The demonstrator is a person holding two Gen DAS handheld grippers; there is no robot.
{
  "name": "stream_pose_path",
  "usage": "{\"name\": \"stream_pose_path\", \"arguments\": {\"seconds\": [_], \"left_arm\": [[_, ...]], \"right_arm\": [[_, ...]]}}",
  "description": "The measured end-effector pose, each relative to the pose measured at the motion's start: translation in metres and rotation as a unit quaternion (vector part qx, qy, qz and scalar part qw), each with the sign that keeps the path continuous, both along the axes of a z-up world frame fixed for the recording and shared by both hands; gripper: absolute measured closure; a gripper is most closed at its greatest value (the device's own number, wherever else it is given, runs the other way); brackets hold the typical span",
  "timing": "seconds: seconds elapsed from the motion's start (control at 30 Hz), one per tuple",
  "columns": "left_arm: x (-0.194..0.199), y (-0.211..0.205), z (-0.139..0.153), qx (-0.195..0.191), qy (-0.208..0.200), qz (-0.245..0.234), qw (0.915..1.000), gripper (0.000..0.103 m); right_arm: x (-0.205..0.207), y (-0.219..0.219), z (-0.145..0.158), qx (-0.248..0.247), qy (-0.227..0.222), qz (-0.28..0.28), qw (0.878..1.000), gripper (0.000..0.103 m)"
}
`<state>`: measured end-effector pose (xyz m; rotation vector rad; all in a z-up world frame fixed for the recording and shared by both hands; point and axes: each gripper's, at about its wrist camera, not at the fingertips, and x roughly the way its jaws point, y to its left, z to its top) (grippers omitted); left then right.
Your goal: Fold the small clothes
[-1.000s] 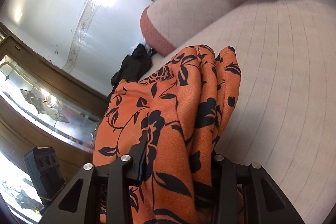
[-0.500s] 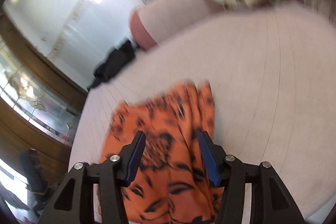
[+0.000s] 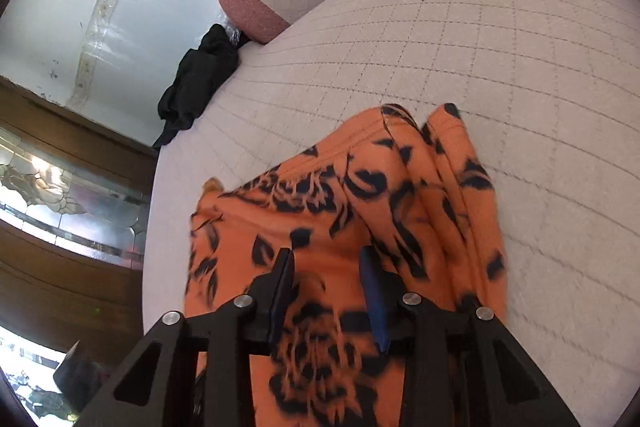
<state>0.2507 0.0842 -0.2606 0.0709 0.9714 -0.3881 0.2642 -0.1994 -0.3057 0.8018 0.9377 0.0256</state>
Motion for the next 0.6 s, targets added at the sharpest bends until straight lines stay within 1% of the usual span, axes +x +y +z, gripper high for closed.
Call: {"name": "stream_pose_path", "arguments": {"seconds": [0.07, 0.13, 0.17, 0.23, 0.27, 0.3, 0.33, 0.37, 0.43, 0.47, 0.53, 0.6], "left_arm": [[-0.013, -0.001, 0.009, 0.014, -0.027, -0.004, 0.9995, 0.003], [-0.029, -0.007, 0.020, 0.034, -0.063, -0.013, 0.9973, 0.003], [-0.044, -0.011, 0.026, 0.044, -0.089, -0.023, 0.9948, 0.003], [-0.061, -0.021, 0.024, 0.068, -0.111, -0.036, 0.9909, 0.002], [-0.067, -0.029, 0.016, 0.097, -0.107, -0.044, 0.9885, 0.002], [-0.070, -0.037, 0.003, 0.127, -0.087, -0.056, 0.9865, 0.002], [-0.071, -0.040, -0.006, 0.141, -0.069, -0.064, 0.9856, 0.002], [-0.075, -0.040, -0.008, 0.141, -0.063, -0.065, 0.9859, 0.002], [-0.086, -0.032, 0.007, 0.125, -0.081, -0.055, 0.9873, 0.002], [-0.090, -0.028, 0.019, 0.119, -0.092, -0.049, 0.9874, 0.002], [-0.098, -0.023, 0.040, 0.114, -0.117, -0.034, 0.9860, 0.002], [-0.106, -0.021, 0.070, 0.108, -0.149, -0.021, 0.9827, 0.002]], "right_arm": [[-0.022, -0.001, 0.012, -0.013, -0.004, 0.006, 1.000, 0.065], [-0.054, 0.002, 0.026, -0.016, -0.027, 0.016, 0.999, 0.064], [-0.065, 0.003, 0.030, -0.015, -0.034, 0.017, 0.999, 0.064], [-0.087, 0.008, 0.028, -0.025, -0.032, 0.019, 0.999, 0.064], [-0.094, 0.013, 0.020, -0.039, -0.021, 0.023, 0.999, 0.065], [-0.099, 0.018, 0.009, -0.046, -0.012, 0.031, 0.998, 0.064], [-0.104, 0.021, 0.001, -0.050, -0.018, 0.031, 0.998, 0.064], [-0.106, 0.023, 0.004, -0.055, -0.026, 0.026, 0.998, 0.065], [-0.106, 0.026, 0.019, -0.057, 0.001, 0.032, 0.998, 0.065], [-0.108, 0.027, 0.027, -0.055, 0.004, 0.034, 0.998, 0.065], [-0.118, 0.026, 0.048, -0.065, -0.018, 0.032, 0.997, 0.065], [-0.132, 0.027, 0.074, -0.096, -0.047, 0.022, 0.994, 0.065]]}}
